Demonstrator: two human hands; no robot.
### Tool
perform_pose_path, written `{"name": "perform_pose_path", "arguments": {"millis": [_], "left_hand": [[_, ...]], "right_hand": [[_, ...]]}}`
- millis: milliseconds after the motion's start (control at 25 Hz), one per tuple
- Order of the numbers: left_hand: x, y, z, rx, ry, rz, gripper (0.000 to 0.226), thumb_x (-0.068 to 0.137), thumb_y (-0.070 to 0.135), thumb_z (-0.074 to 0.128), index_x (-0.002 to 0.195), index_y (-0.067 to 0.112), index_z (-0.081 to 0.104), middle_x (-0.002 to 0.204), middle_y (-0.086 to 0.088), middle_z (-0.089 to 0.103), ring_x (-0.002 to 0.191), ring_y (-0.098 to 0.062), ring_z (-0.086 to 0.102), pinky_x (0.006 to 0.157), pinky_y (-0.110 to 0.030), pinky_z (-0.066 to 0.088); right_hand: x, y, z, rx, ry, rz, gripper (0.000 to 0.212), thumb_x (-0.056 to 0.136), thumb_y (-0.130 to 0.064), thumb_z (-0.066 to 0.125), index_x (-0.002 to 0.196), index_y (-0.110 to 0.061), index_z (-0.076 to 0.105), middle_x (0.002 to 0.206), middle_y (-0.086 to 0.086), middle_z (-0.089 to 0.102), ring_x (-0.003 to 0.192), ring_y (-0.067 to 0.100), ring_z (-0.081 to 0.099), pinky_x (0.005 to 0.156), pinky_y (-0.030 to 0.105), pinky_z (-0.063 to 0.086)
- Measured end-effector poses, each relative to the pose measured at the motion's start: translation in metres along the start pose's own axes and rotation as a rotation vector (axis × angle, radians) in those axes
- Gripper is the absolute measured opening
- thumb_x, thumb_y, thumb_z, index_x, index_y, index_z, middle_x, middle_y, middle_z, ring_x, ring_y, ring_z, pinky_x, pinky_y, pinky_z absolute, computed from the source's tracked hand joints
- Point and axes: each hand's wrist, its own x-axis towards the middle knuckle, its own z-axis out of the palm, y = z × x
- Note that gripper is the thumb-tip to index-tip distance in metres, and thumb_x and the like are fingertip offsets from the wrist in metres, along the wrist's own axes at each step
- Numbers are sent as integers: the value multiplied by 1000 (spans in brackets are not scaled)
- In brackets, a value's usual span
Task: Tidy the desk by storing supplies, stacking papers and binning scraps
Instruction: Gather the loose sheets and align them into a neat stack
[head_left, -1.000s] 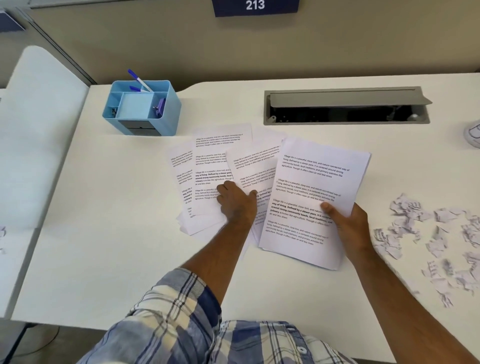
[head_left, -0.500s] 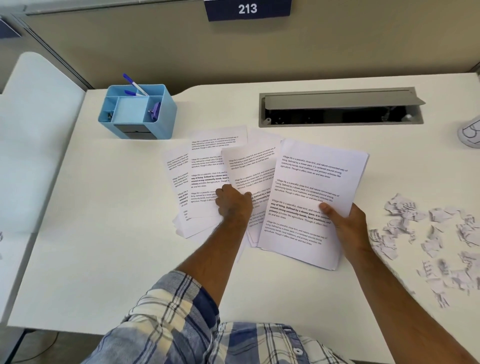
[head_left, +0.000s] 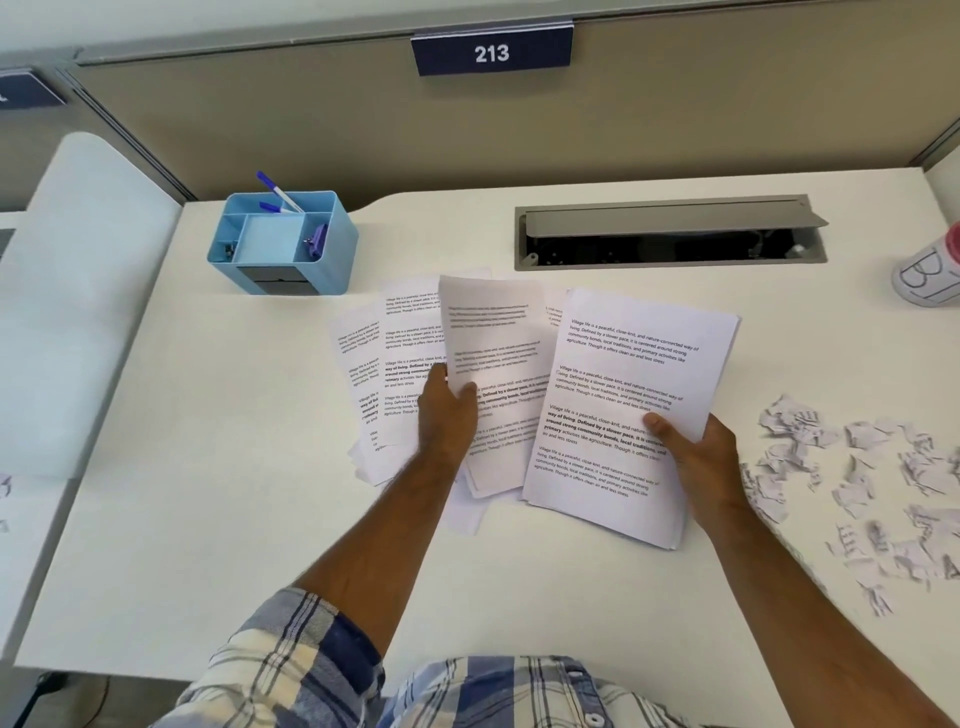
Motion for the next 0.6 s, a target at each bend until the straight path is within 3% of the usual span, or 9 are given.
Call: {"name": "perform_pose_path", "arguments": {"millis": [320,440,600], "left_hand": [[-13,-8,-96,-64,112,43,29,95,13,60,122,20,56,120,-2,69,102,-24,68,89,-40,58],[-28,-11,-130,-130,96,36,31,94,9,63,123,16,57,115,-2,71,100,-23,71,87,-41,59],[-54,-13,-159,-201,-29,28,29,92,14,70,118,24,62,111,4,76,96,-19,76,89,-47,61]], "right_hand": [[-19,-7,1,-32,-19,-54,30,83,-26,84,109,-21,73,106,-4,79,95,14,76,86,37,59],[-30,-11,4,-56,-14,-62,33,82,-27,85,112,-18,72,106,-5,79,93,14,76,85,38,60],[-47,-17,12,-83,-45,-76,33,82,-26,85,111,-19,72,103,-8,78,91,13,76,78,33,60]]}}
